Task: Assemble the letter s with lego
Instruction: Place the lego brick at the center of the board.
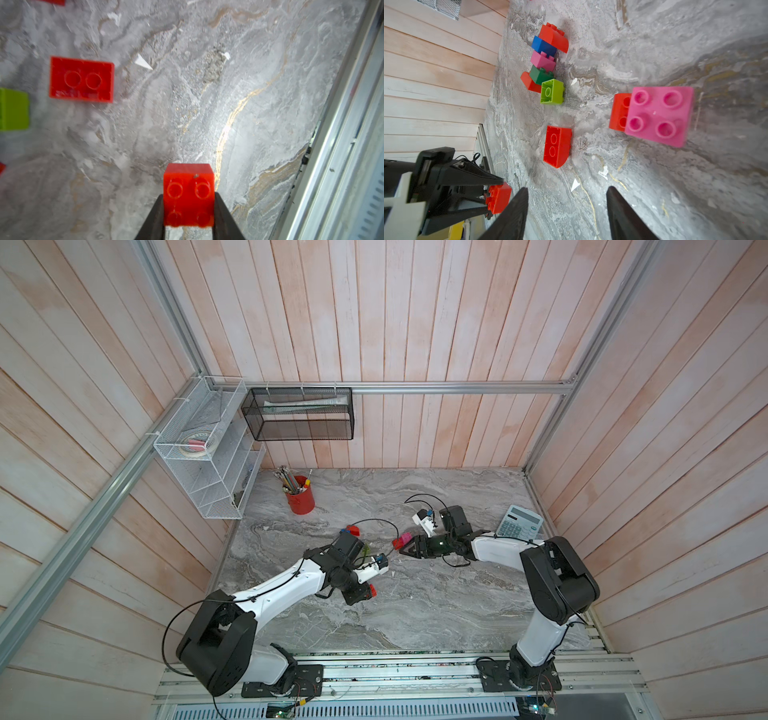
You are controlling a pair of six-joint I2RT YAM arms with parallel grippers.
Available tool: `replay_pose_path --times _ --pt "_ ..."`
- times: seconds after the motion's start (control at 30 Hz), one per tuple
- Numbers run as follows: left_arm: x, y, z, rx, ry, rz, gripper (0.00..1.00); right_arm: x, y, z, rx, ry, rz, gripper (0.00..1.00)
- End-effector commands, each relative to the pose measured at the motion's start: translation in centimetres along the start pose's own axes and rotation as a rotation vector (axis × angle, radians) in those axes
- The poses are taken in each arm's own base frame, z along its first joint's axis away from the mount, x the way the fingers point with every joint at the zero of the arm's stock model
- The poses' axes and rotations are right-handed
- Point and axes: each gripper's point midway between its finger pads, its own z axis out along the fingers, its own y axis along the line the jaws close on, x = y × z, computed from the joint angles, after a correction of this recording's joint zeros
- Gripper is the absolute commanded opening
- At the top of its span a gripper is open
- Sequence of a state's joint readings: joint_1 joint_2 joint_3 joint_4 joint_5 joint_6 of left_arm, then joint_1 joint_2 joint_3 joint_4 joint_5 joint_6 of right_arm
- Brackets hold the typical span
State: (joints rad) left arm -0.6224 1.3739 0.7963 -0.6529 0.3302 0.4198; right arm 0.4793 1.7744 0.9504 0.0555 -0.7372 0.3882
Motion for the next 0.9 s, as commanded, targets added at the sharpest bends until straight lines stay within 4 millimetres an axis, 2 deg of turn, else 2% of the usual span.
replay_pose_path --times 0.0,0.07,0.23,0.53,0.63,0.77,0.87 --pt "0.1 -0.4 0.3 -0.05 -0.024 0.0 0.24 0.1 0.2 0.2 0.056 -0.038 -0.056 0.62" --pt "0.3 -0.1 0.4 -0.064 -0.014 -0.001 0.25 0.2 0.7 0.6 0.055 -0.049 -0.065 0.61" --pt "2.7 0.7 2.2 -0.097 0.073 0.022 0.25 0.2 1.1 1.1 0.058 -0.067 -0.061 0.61" --pt "2.8 0.9 3.8 -0.086 0.054 0.077 0.32 0.1 1.2 1.7 0.08 -0.06 -0.081 0.61" --pt "2.9 1.1 4.0 -0.093 0.059 0.091 0.38 0.2 1.3 2.0 0.086 -0.055 -0.089 0.61" --pt "2.6 1.0 3.9 -0.086 0.047 0.09 0.56 0.4 1.5 2.7 0.09 -0.053 -0.093 0.61" --pt "1.8 0.8 3.0 -0.096 0.011 0.089 0.64 0.4 1.7 3.0 0.101 -0.059 -0.102 0.61"
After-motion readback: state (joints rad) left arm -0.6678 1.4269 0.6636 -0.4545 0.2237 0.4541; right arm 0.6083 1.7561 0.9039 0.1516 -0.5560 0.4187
